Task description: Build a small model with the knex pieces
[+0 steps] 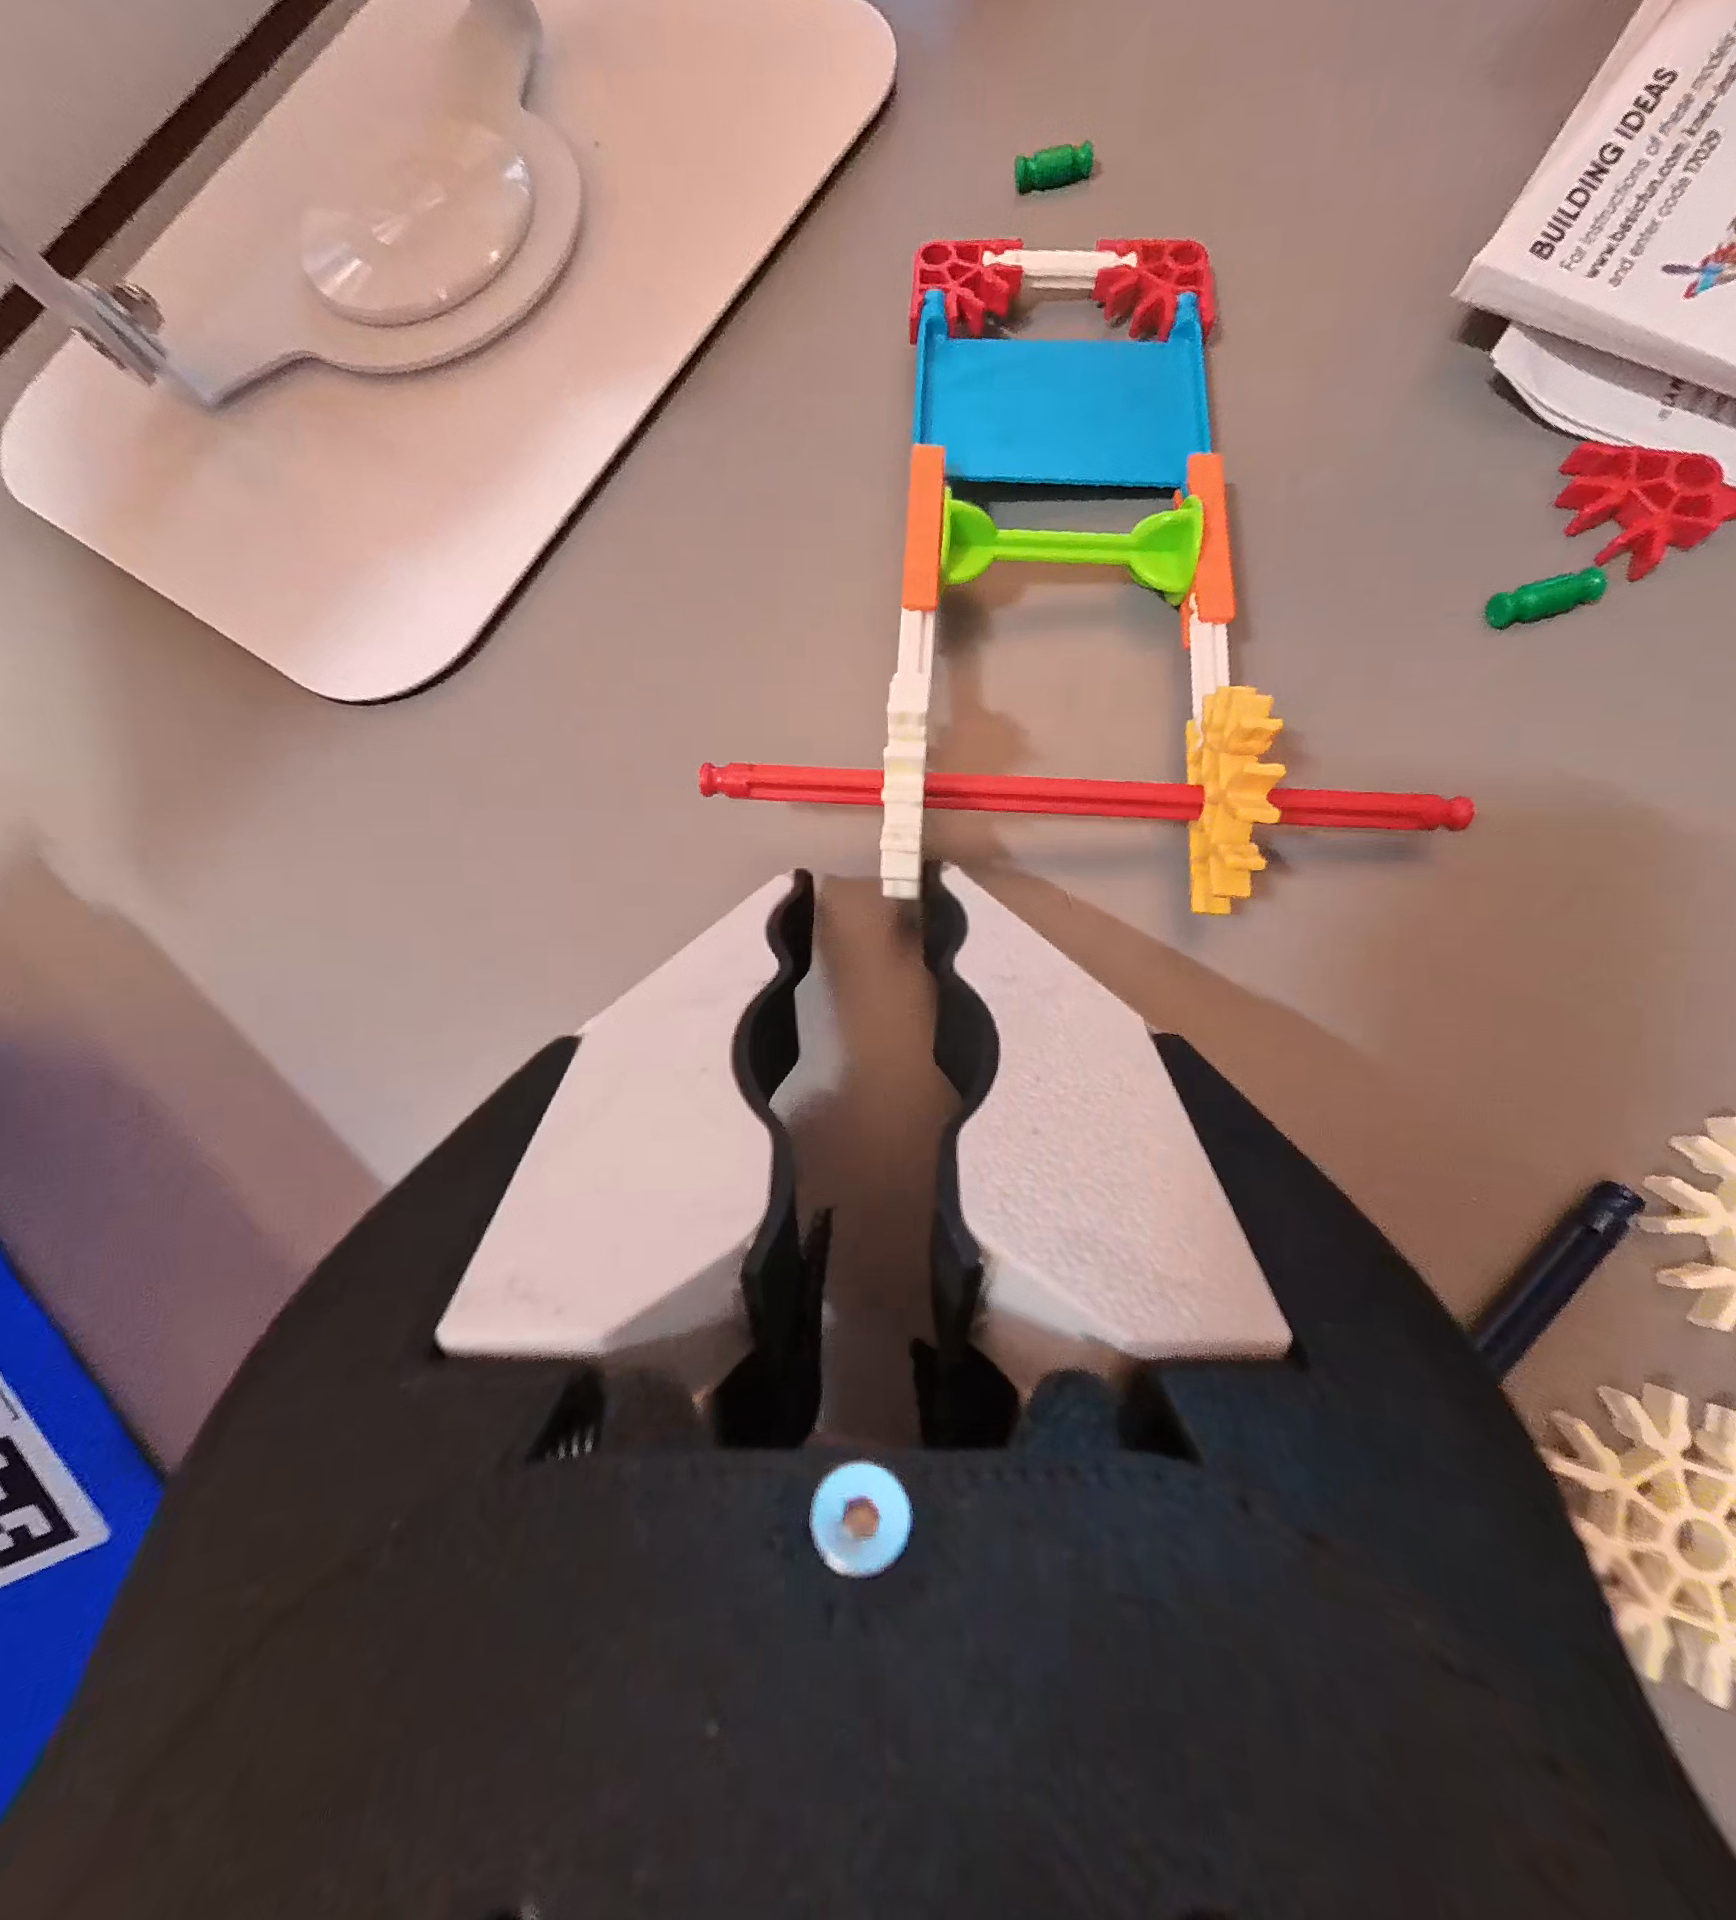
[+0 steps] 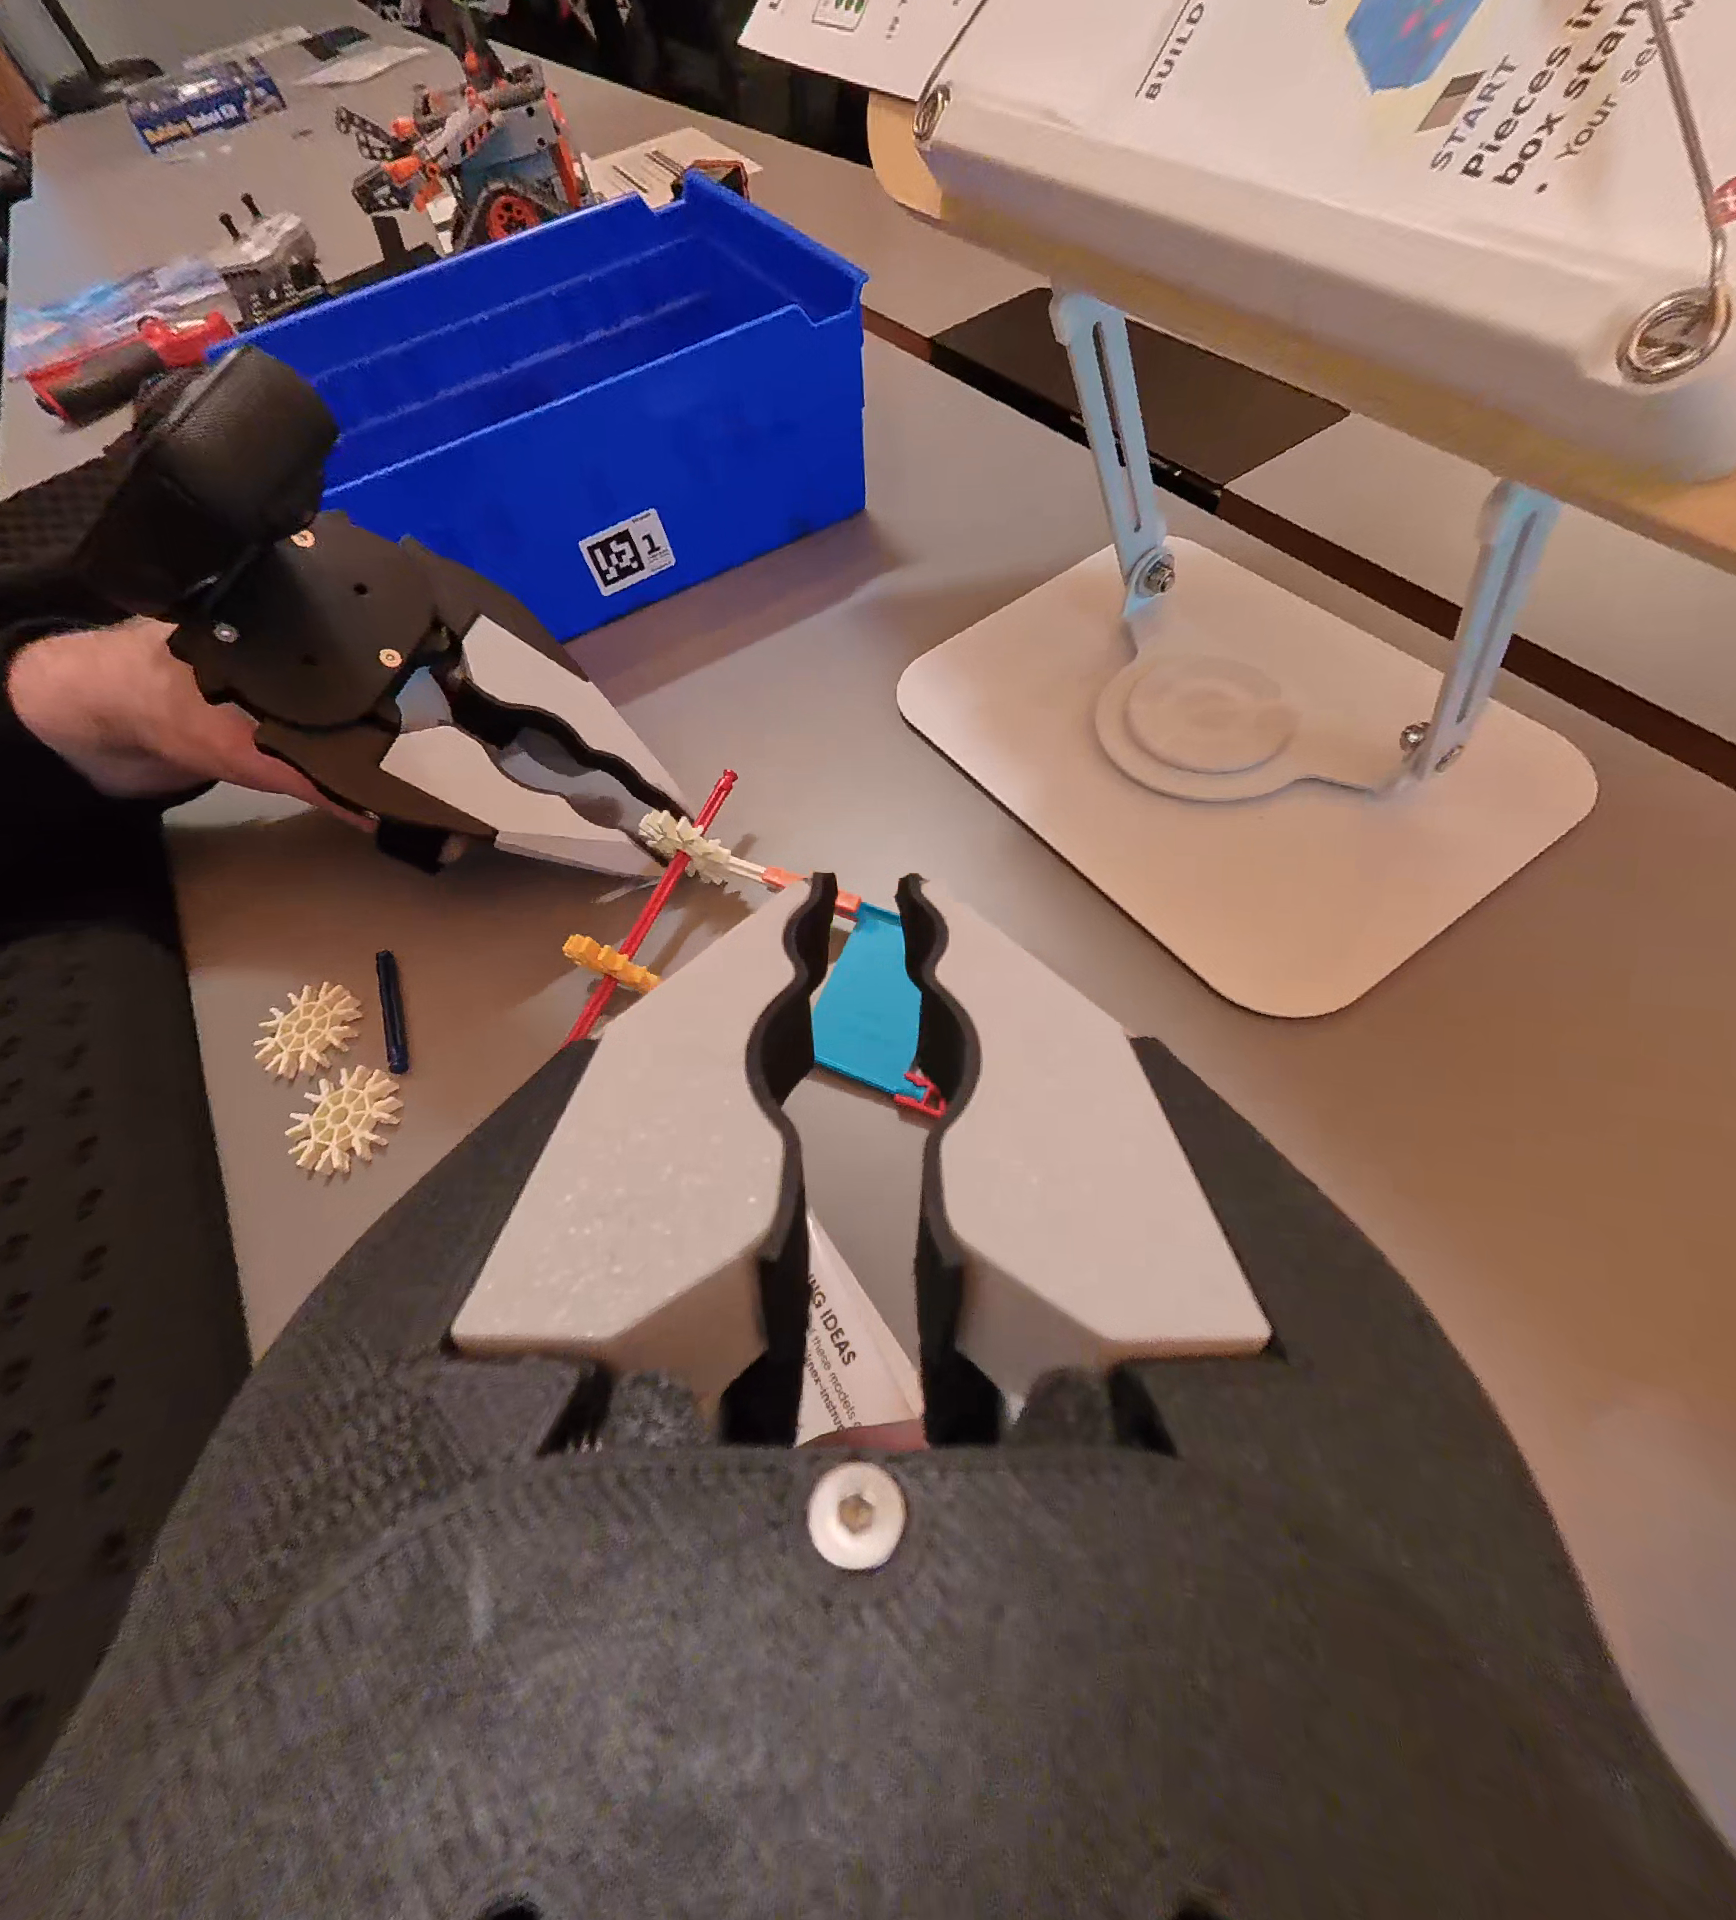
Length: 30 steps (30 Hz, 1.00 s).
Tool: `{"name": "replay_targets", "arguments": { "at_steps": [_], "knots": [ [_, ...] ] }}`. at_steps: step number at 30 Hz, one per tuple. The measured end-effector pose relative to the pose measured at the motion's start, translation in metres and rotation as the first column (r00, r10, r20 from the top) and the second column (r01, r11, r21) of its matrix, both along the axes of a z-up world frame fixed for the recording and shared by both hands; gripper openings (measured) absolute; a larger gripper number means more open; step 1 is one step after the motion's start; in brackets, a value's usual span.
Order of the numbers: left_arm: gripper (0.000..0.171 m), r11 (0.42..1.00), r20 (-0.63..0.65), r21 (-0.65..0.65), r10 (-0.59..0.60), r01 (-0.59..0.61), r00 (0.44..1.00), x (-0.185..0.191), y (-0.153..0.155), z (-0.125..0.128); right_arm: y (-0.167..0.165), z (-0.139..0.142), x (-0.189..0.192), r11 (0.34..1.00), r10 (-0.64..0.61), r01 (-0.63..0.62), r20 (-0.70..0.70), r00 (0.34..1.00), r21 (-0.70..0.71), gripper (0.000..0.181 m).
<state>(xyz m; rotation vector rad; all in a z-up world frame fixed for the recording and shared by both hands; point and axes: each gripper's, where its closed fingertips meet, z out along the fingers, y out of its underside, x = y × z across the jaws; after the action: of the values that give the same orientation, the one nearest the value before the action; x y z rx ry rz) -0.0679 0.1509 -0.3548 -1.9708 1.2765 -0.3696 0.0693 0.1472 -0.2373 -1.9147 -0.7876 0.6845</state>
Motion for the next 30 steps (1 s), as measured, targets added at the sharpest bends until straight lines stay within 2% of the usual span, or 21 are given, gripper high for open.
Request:
{"name": "replay_targets", "arguments": {
  "at_steps": [6,10,14,16,20,24,30],
  "knots": [
    [0.006,0.999,-0.025,0.043,-0.004,0.005,1.0,-0.001,0.003,0.0,0.002,-0.009,-0.001,1.0,-0.001,0.001,0.04,0.999,-0.002,0.011],
    [0.005,0.996,-0.076,0.093,0.002,0.005,0.997,-0.005,0.009,-0.002,0.002,-0.013,-0.002,1.0,0.0,0.0,0.053,0.999,-0.001,0.011],
    [0.009,0.995,-0.073,0.095,0.031,-0.024,0.997,-0.01,0.013,0.0,0.001,-0.016,-0.005,1.0,0.003,-0.003,0.069,0.998,0.004,0.011],
    [0.023,0.994,-0.059,0.098,0.043,-0.037,0.997,-0.011,0.014,0.003,0.002,-0.016,-0.004,1.0,0.0,-0.001,0.07,0.998,0.008,0.011],
    [0.041,0.99,-0.03,0.136,0.044,-0.039,0.999,-0.006,0.012,0.017,0.003,-0.012,-0.002,1.0,-0.012,0.011,0.06,0.998,0.023,0.01],
    [0.041,0.977,-0.017,0.213,0.016,-0.012,1.0,-0.002,0.005,0.038,0.003,-0.011,0.0,0.999,-0.021,0.018,0.066,0.998,0.038,0.009],
    [0.037,0.954,0.05,0.298,-0.036,0.02,0.998,-0.005,-0.015,0.081,0.005,-0.017,-0.001,0.999,-0.025,0.021,0.087,0.996,0.044,0.009]
  ]
}}
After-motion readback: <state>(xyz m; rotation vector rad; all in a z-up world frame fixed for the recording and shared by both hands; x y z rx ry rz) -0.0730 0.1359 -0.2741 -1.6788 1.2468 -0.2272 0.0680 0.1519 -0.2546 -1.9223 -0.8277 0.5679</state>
